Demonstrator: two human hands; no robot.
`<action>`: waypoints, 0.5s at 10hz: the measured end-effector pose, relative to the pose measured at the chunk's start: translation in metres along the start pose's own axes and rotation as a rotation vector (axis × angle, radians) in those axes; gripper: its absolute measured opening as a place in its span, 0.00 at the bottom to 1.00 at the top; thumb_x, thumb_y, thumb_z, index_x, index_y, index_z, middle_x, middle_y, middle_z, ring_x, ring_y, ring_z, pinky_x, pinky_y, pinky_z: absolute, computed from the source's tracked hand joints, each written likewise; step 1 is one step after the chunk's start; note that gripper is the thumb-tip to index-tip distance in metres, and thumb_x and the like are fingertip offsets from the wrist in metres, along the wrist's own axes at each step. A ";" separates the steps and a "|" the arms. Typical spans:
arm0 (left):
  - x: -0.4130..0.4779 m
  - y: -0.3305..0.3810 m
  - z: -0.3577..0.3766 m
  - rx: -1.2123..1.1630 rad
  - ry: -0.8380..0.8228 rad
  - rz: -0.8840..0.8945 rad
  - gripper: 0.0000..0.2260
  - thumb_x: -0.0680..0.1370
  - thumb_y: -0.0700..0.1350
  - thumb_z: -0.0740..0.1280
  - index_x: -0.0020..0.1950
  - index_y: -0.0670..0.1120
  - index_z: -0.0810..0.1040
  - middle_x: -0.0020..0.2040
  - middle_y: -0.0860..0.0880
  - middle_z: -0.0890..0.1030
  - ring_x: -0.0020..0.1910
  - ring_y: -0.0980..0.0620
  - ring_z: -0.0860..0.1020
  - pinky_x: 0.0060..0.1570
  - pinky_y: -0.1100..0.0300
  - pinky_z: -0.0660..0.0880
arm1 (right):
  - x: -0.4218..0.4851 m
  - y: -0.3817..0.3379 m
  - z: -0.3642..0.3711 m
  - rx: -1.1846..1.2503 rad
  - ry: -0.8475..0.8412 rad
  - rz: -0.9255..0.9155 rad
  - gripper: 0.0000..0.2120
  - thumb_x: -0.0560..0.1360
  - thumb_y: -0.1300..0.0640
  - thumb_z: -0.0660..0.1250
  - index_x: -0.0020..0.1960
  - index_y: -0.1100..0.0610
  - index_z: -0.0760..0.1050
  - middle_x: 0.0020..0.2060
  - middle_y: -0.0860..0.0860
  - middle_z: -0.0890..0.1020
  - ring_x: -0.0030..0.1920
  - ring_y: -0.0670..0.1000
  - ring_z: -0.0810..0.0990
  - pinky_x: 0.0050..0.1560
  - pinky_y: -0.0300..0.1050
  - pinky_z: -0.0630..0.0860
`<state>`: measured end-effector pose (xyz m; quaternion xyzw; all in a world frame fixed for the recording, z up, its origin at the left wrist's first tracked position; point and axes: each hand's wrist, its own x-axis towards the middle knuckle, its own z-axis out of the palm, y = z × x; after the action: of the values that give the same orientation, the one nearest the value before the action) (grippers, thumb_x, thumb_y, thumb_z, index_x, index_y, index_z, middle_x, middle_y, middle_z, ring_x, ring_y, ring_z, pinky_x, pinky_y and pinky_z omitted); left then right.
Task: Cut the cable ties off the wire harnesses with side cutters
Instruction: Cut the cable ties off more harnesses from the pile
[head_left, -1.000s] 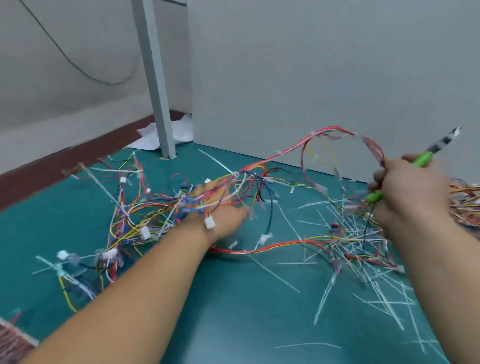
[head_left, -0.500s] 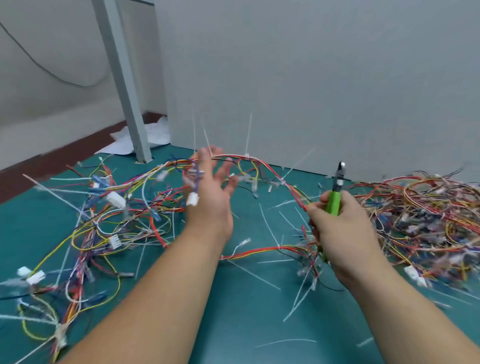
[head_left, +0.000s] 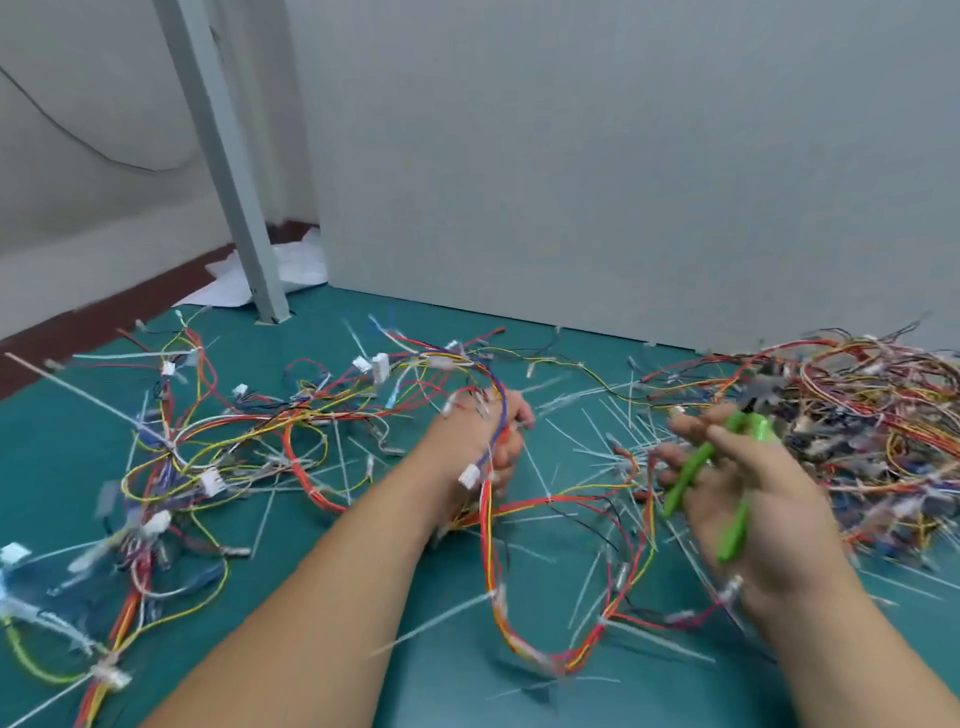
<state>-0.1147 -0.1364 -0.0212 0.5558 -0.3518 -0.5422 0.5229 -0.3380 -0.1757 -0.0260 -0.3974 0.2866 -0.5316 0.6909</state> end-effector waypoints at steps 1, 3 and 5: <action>-0.010 -0.012 0.008 0.174 -0.154 0.051 0.12 0.82 0.44 0.61 0.39 0.45 0.75 0.21 0.48 0.65 0.17 0.52 0.59 0.24 0.65 0.58 | -0.005 0.013 0.010 -0.037 -0.173 0.131 0.12 0.70 0.63 0.67 0.54 0.57 0.77 0.59 0.60 0.83 0.44 0.59 0.82 0.45 0.53 0.73; -0.021 -0.008 0.012 0.688 -0.246 0.016 0.16 0.86 0.39 0.55 0.39 0.46 0.71 0.25 0.68 0.77 0.33 0.67 0.76 0.40 0.72 0.69 | -0.013 0.024 0.019 -0.088 -0.344 0.258 0.20 0.65 0.67 0.65 0.55 0.60 0.85 0.59 0.63 0.83 0.52 0.62 0.80 0.53 0.50 0.81; -0.021 -0.008 0.012 0.668 -0.243 -0.007 0.13 0.85 0.44 0.61 0.42 0.48 0.78 0.24 0.62 0.77 0.24 0.66 0.75 0.27 0.73 0.69 | -0.011 0.021 0.011 -0.162 -0.453 0.250 0.25 0.65 0.61 0.73 0.62 0.58 0.83 0.53 0.64 0.79 0.46 0.57 0.77 0.52 0.48 0.75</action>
<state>-0.1313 -0.1170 -0.0228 0.6288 -0.5674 -0.4612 0.2645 -0.3211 -0.1597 -0.0388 -0.5219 0.2131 -0.3151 0.7635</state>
